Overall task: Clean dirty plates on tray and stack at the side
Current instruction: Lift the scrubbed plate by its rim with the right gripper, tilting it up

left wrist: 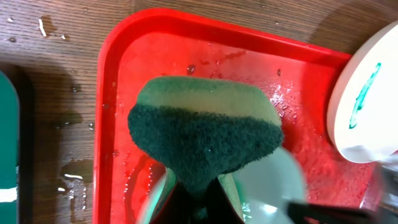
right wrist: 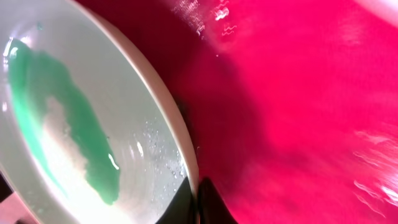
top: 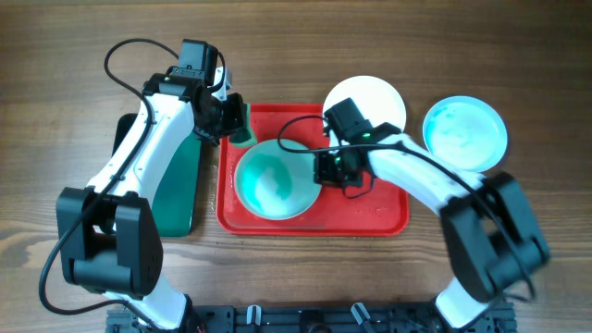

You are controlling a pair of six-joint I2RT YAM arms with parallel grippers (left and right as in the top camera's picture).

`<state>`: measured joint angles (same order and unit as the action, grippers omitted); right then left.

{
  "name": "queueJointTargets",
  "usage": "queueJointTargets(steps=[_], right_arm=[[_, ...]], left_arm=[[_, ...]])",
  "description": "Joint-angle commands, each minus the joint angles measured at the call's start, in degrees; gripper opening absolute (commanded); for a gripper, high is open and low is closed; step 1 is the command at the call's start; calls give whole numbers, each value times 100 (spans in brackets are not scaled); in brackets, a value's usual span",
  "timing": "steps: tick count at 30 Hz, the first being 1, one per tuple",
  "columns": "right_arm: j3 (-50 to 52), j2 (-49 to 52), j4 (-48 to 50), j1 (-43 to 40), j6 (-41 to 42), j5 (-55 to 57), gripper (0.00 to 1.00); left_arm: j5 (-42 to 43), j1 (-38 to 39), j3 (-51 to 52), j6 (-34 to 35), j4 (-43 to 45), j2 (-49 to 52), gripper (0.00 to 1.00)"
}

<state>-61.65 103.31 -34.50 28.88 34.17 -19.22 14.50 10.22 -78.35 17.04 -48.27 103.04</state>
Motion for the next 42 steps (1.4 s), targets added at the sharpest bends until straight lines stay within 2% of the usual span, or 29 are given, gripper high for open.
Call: queueJointTargets(steps=[1, 8, 14, 24, 29, 36, 42], right_arm=[[-116, -1088, -533, -20, -269, 1311, 4], [-114, -2118, -1266, 57, -256, 3215, 4], [-114, -2269, -1598, 518, -249, 4804, 4], [-114, -2269, -1661, 2186, -278, 7993, 5], [-114, -2269, -1368, 2743, -1080, 8721, 4], [-114, -2269, -791, 3093, -2061, 9921, 4], [-114, -2269, -310, 3246, -2538, 10323, 4]], left_arm=[[-245, 26, -31, 33, 0, -92, 4], [-262, 26, -31, 33, 85, -92, 4], [-264, 26, -31, 33, 92, -92, 4], [-264, 26, -31, 33, 90, -92, 4], [-267, 26, -31, 33, 92, -92, 4], [-269, 26, -31, 33, 90, -92, 4], [-417, 26, -31, 33, 87, -92, 4]])
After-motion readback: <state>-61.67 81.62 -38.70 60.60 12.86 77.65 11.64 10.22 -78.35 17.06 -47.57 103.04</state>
